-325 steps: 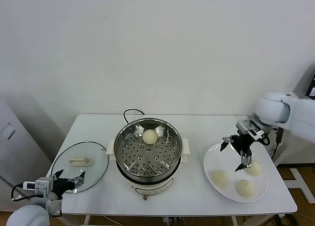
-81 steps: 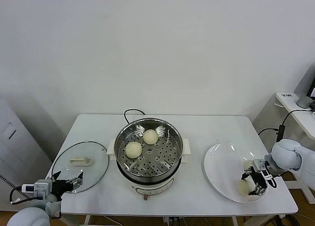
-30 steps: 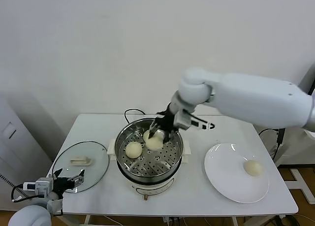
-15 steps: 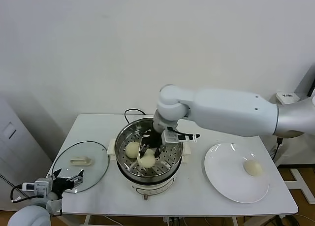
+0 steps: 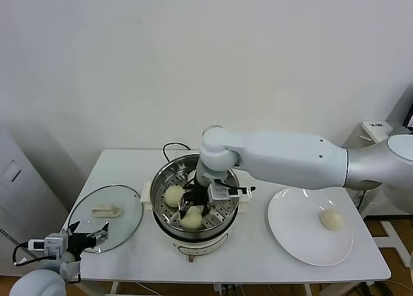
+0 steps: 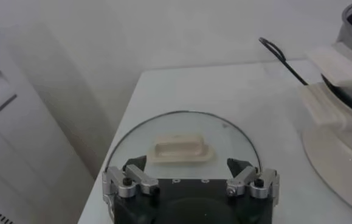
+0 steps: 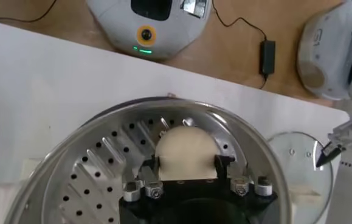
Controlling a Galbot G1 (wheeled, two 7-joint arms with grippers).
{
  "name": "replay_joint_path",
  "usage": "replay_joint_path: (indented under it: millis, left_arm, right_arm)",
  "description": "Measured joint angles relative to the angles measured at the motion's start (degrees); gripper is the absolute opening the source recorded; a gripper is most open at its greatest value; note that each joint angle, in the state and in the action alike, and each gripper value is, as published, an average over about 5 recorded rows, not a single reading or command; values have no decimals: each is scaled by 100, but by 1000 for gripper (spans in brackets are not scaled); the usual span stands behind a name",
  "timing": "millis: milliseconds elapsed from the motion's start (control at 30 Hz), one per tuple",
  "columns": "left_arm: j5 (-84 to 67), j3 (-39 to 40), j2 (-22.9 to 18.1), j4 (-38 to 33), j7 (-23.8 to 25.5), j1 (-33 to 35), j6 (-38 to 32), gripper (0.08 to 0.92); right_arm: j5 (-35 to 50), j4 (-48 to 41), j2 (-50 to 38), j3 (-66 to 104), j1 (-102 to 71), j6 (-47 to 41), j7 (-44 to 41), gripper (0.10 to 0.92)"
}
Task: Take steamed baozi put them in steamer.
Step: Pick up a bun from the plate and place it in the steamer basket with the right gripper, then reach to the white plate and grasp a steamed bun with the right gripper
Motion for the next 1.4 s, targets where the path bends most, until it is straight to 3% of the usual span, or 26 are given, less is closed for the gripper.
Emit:
replay_joint_path:
  millis: [200,533,933,1400]
  left_arm:
    - [0,7,0,8,-1,8,-4,823]
    - [-1,7,40,6,-1,-7,8,823]
    - [-14,36,63,-18,-1,-36,32,823]
    - [-18,16,48,-31,-1,-19,34,823]
  right_arm:
    - [28,-69,-86,118,43,-107,-47,816]
    - [689,-366,-757,26,625,-773,-288,823]
    - [1879,-806,-2468,-1050,1595,-2165,-805,823]
    - [1971,-1533,-3692,-909,747,-2623,-847,823]
